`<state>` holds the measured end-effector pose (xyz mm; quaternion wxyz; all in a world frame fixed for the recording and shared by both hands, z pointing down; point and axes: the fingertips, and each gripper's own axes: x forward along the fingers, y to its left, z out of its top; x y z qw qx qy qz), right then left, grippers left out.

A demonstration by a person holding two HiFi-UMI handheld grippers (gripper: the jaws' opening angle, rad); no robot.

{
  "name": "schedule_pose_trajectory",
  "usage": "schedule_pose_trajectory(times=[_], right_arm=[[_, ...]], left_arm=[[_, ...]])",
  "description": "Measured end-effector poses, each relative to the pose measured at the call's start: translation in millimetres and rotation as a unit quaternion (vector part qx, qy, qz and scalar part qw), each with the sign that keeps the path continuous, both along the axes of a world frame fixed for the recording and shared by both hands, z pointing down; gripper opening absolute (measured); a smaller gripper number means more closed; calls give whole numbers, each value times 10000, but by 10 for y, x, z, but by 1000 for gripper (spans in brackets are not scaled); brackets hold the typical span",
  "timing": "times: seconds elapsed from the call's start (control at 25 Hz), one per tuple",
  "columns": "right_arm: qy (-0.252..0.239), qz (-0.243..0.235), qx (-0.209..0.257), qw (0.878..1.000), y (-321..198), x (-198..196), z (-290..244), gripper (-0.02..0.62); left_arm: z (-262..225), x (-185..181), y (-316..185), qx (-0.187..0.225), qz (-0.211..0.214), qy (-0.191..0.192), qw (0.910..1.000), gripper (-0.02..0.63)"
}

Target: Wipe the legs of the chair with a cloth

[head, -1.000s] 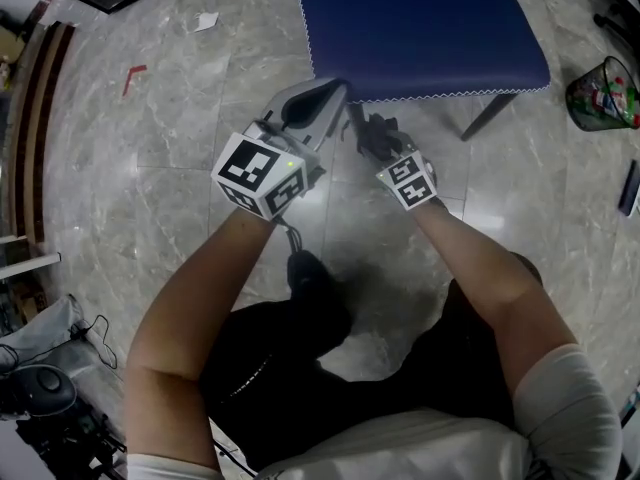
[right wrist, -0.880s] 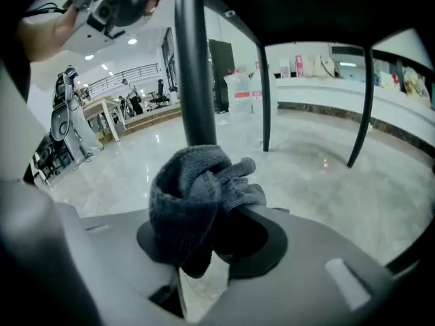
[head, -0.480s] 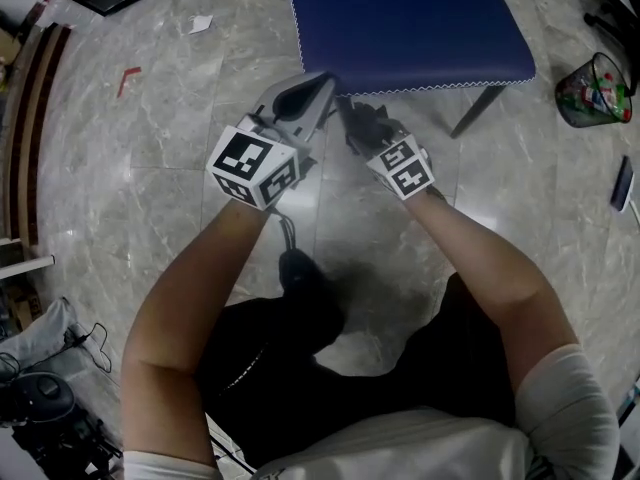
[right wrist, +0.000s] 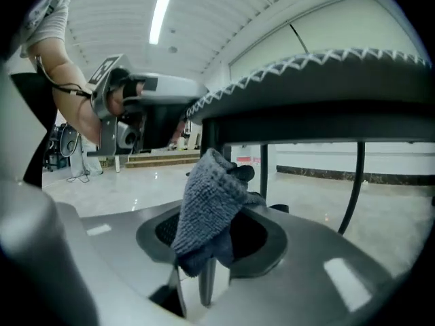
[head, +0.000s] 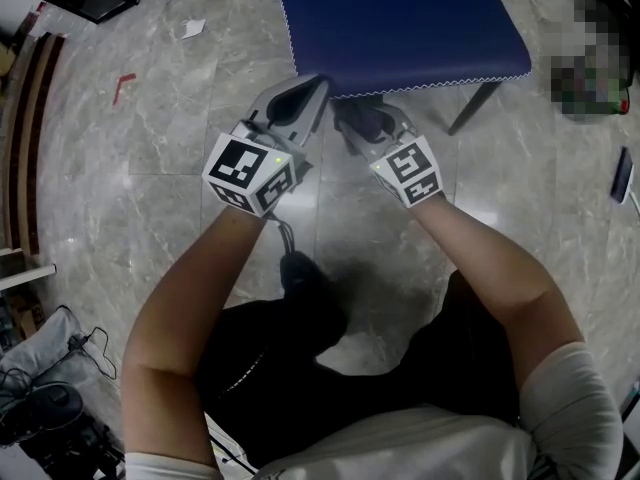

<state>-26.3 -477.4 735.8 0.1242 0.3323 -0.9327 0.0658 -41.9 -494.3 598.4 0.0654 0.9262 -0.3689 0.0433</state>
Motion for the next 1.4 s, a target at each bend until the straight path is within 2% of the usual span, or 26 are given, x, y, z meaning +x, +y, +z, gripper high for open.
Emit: schedule_pose_trajectory(times=[0.24,0.48,0.56,0.64,0.72,0.8,0.96,1.12,1.2,1.28,1.4], right_arm=[[453,-61,-592,9972,65,-1,841,146],[652,58,-1087,9919,82,-52,1308,167],[920,-6,-1417,9856,121,-22,1565,167],[1238,-41,-1903,9739,187,6,1911,159],[1353,0,-2311,9635,213,17,2140,156],[1390,15,-2487,9586,198,-1,2185,158],[1267,-13,-2337,9640,199,-53,1902,152],[548,134,-2143,9751,109,-76,1203,152],[304,111,-1772,9836,55,-80,755,150],[135,36,-1209,9926,-5,-66,286,149],[-117,-25,-513,9986,-26,-31,-306,146]], left_arm=[[3,-6,-7,-37,87,62,9999,6],[-4,-2,-9,-102,85,72,9999,6],[-13,9,-17,-124,110,73,9998,6],[-13,-1,-17,-147,104,57,9998,6],[-9,-9,-21,-167,84,25,9998,6],[-5,-19,-30,-174,82,-3,9998,6],[8,-48,-6,-148,43,-67,9999,6],[-9,-58,-4,-109,-39,19,9999,6],[-9,-58,-11,-131,-81,44,9999,6],[-10,-35,-22,-136,-93,16,9999,6],[4,1,2,-131,-86,-15,9999,6]])
